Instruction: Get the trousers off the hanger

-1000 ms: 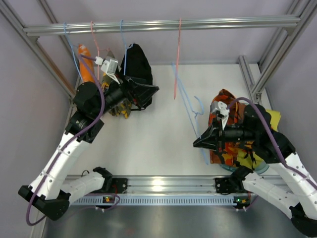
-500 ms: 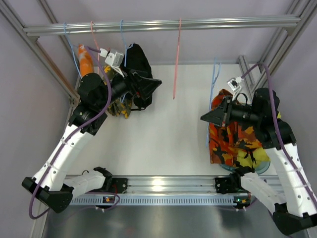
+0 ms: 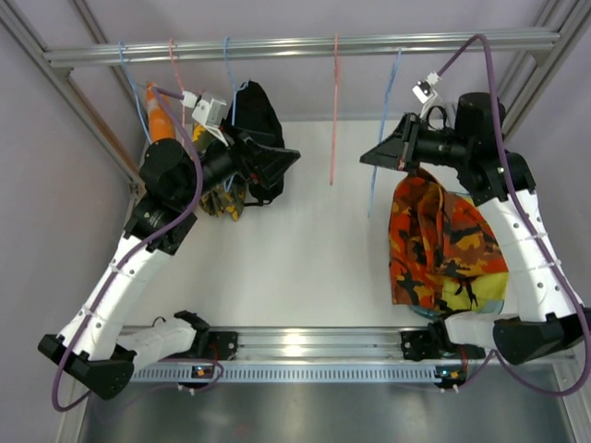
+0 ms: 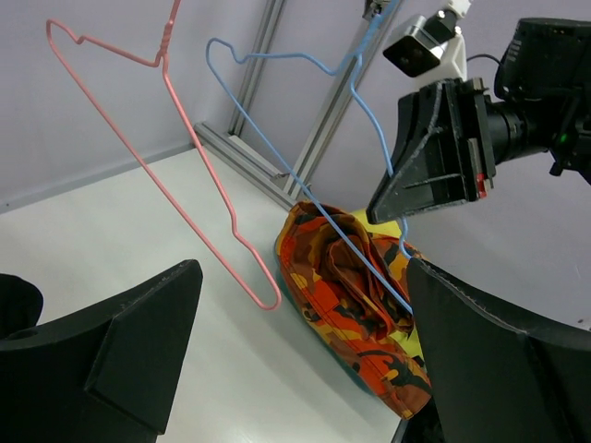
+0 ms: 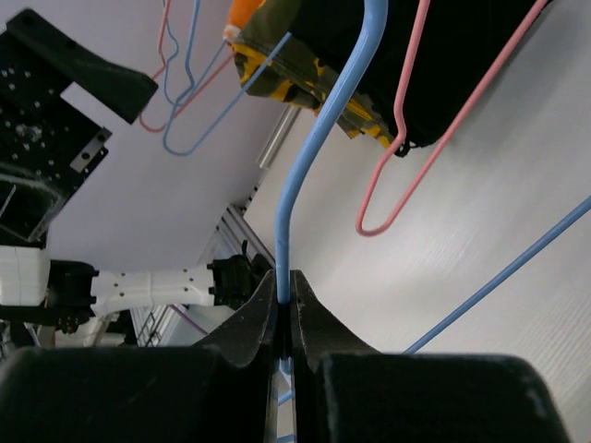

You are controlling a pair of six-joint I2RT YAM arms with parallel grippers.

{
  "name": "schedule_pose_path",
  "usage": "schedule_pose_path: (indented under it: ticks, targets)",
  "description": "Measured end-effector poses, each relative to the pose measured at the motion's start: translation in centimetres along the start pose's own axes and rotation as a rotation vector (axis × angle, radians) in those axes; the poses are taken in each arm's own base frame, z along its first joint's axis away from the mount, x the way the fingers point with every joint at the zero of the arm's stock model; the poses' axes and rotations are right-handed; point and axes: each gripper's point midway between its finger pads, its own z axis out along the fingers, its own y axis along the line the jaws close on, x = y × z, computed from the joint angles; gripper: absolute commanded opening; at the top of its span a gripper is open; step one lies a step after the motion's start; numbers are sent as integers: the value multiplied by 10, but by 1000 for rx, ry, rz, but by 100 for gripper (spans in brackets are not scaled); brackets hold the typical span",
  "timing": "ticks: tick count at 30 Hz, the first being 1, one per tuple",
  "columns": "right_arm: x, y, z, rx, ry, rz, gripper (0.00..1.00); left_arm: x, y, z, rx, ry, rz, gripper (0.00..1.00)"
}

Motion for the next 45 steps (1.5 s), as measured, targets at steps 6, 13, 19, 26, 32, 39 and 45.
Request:
schedule_pose_path:
  ticks: [6, 13, 19, 26, 32, 39, 45]
  targets:
    - [-29, -2, 21, 1, -4, 19, 0, -1, -1, -1, 2, -4, 1, 98]
    - [-57, -7, 44, 4, 3, 13, 0, 3, -1, -5, 0, 1, -1, 98]
    - [-60, -21, 59, 15, 32, 26, 0, 7, -1, -9, -2, 3, -2, 98]
    - [-51, -32, 73, 16, 73, 35, 0, 11, 0, -11, -7, 7, -5, 98]
    - [-48, -35, 87, -9, 103, 27, 0, 14, 2, -14, -14, 9, -7, 98]
    - [-48, -28, 95, -39, 140, 39, 0, 12, -1, -18, -10, 0, -2, 98]
    - [-46, -18, 96, -63, 167, 40, 0, 17, 1, -18, -14, 9, -7, 98]
